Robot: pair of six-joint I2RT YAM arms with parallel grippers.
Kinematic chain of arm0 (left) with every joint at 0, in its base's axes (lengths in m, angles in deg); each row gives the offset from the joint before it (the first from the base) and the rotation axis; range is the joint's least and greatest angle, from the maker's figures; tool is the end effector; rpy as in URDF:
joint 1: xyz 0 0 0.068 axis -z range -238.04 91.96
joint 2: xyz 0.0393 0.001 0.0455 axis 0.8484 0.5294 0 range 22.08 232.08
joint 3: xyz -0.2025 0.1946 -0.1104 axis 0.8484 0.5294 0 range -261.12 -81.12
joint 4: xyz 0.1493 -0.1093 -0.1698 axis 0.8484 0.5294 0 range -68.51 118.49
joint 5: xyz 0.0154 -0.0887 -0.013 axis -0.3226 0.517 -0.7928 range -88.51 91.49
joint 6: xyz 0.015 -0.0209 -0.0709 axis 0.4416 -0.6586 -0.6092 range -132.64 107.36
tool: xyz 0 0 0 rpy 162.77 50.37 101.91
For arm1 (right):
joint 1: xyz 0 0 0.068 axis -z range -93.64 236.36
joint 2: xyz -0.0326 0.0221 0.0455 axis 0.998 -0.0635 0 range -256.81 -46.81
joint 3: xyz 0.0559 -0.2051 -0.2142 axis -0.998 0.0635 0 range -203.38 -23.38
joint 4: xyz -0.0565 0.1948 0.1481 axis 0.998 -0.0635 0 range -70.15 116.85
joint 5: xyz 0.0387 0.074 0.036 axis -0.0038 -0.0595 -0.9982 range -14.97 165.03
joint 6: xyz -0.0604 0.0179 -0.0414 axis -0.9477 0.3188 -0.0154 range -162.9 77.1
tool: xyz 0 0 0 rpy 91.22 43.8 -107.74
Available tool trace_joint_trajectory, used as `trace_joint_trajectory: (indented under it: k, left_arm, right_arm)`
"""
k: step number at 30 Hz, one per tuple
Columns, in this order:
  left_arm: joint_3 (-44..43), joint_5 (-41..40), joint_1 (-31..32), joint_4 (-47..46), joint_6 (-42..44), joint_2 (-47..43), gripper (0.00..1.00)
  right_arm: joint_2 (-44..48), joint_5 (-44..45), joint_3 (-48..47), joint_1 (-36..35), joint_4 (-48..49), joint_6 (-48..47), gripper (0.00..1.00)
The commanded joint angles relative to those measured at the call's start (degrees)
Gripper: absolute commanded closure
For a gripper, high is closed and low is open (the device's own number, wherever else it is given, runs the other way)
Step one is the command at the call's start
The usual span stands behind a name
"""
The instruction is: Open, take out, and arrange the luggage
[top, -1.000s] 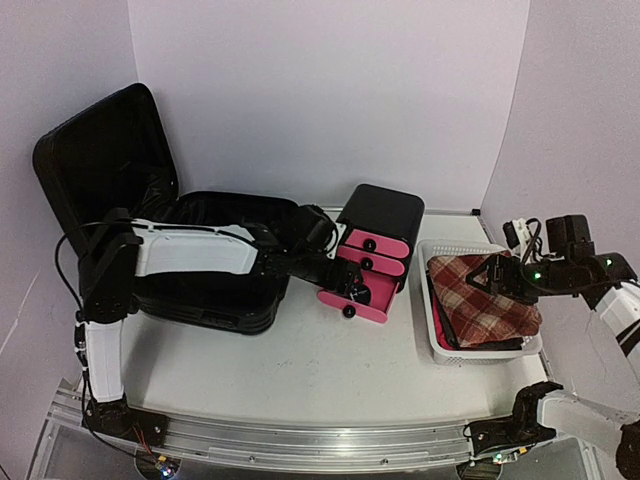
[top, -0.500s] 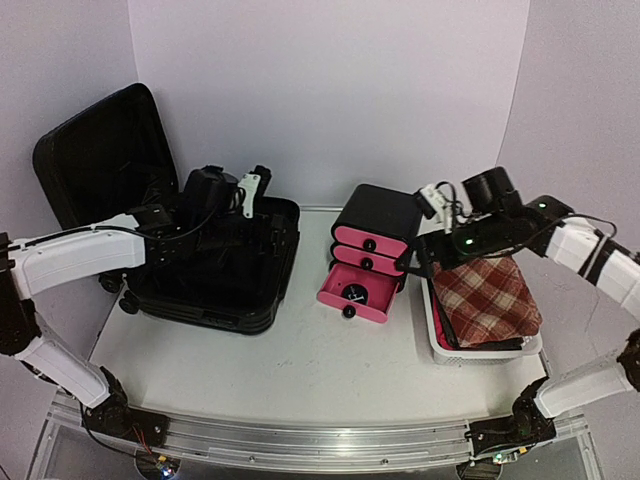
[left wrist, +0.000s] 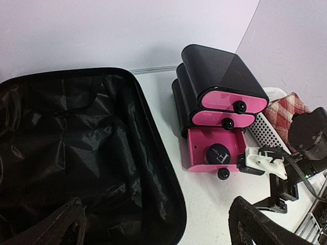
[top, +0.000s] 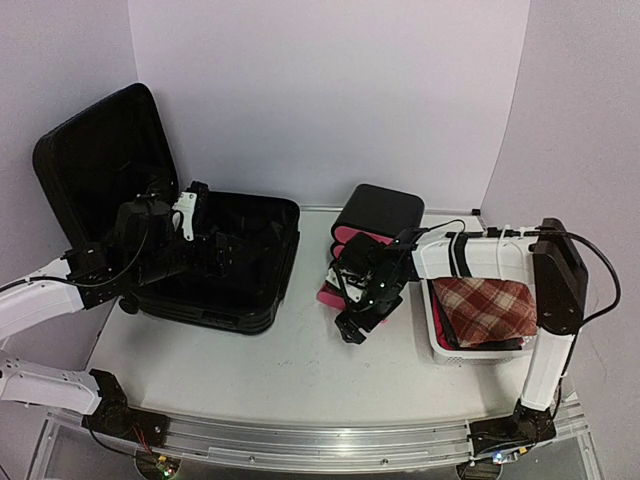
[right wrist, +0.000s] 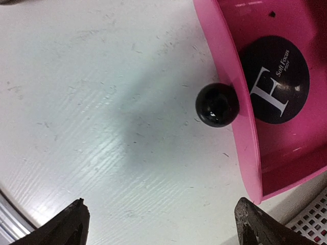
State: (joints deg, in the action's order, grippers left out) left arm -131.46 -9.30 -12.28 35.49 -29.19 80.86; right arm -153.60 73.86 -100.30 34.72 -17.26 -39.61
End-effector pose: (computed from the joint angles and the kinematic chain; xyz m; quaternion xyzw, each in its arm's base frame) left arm 0.1719 -0.1594 0.3376 0.1580 0.8139 -0.2195 0.5142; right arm 0.2322 0.2953 0.1981 -0.4069 0.9027 0.0732 0.1190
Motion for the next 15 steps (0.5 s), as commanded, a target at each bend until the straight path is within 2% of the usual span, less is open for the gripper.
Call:
trace_joint_trajectory:
  k: [1,6,15]
  left_arm:
    - [1.74,-1.87,-0.32,-1.45,-1.44,-3.53,0.02]
    - [2.28,-0.97,-0.27,-1.5,-2.82,-4.29,0.02]
    - [1.22,-0.52,-0.32,-1.47,-2.96,-3.49,0.02]
  right_arm:
    - [-1.85,5.52,-3.71,0.22,-0.45,-2.1,0.02]
    - [-4.96,2.44,-5.37,0.22,0.19,-2.84,0.02]
    - [-7.21,10.28,-4.97,0.22,2.57,-4.95,0.02]
